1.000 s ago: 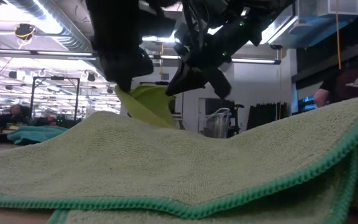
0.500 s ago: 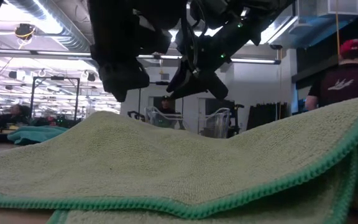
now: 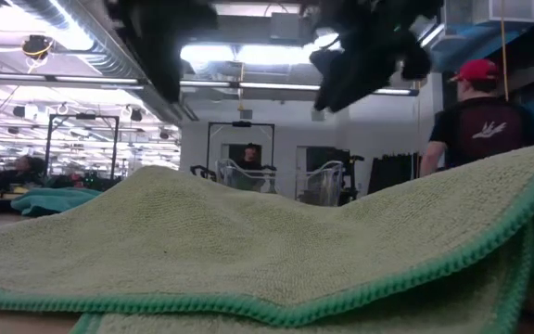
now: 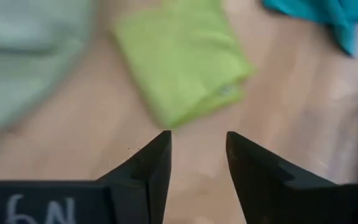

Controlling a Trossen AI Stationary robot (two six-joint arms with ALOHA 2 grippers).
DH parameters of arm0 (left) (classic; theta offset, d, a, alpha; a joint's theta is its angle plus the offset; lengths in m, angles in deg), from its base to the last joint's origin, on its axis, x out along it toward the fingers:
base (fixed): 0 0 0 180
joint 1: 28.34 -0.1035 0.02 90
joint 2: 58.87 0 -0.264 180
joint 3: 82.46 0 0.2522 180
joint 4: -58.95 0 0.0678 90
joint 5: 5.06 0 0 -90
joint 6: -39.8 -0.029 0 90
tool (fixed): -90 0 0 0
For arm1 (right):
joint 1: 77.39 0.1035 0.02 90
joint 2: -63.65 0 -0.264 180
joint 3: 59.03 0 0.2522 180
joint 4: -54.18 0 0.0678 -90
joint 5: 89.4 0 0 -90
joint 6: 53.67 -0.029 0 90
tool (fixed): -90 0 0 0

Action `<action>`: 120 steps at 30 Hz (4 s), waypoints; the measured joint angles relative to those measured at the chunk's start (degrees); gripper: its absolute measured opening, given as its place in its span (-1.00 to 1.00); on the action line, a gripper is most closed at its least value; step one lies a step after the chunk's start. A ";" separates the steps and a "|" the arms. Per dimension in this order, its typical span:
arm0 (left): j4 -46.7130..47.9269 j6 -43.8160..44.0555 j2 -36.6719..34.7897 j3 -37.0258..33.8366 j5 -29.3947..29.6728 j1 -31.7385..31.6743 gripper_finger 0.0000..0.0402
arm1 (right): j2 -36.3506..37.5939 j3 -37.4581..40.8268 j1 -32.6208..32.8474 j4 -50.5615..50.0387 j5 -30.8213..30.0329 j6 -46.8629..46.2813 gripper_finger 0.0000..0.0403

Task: Fold microfiber towels
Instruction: Fold the light green microfiber towel

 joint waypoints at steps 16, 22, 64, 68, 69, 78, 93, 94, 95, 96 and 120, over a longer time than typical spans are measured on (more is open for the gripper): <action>-0.43 35.17 -27.59 -30.80 7.49 11.02 -0.54 | -1.62 -0.02 -12.66 12.93 20.21 -6.25 -0.25; -2.74 31.84 -36.95 -40.10 15.51 6.65 -0.55 | -10.51 -0.02 -11.95 21.06 12.85 -10.70 -0.25; -13.79 28.23 -41.95 -50.35 13.21 5.18 -0.56 | -39.10 -17.27 -7.14 28.25 0.03 -42.86 -0.25; -14.12 28.23 -41.95 -50.35 13.21 5.18 -0.56 | -39.07 -17.25 -6.95 28.39 -1.12 -41.88 -0.25; -14.31 28.23 -41.95 -50.35 13.22 5.18 -0.56 | -39.07 -17.25 -6.95 28.35 -1.82 -41.84 -0.25; -14.50 28.23 -41.95 -50.35 13.22 5.18 -0.56 | -39.07 -17.25 -6.97 27.73 -2.27 -41.94 -0.25; -14.50 27.79 -41.95 -50.35 13.21 5.18 -0.56 | -41.11 -17.20 -7.04 28.72 -2.98 -43.17 -0.30; -14.50 27.77 -41.95 -50.35 13.23 5.18 -0.56 | -41.11 -17.20 -7.04 28.69 -3.02 -43.15 -0.34; -14.50 27.77 -41.95 -50.35 13.28 5.18 -0.56 | -41.11 -17.20 -7.04 28.67 -3.07 -43.15 -0.39; -14.48 27.77 -41.95 -50.35 13.34 5.18 -0.56 | -41.11 -17.20 -7.04 28.64 -3.16 -43.15 -0.46; -14.17 27.71 -41.90 -50.37 13.43 5.19 -0.56 | -37.13 -17.27 -7.04 25.90 -4.96 -40.24 -0.98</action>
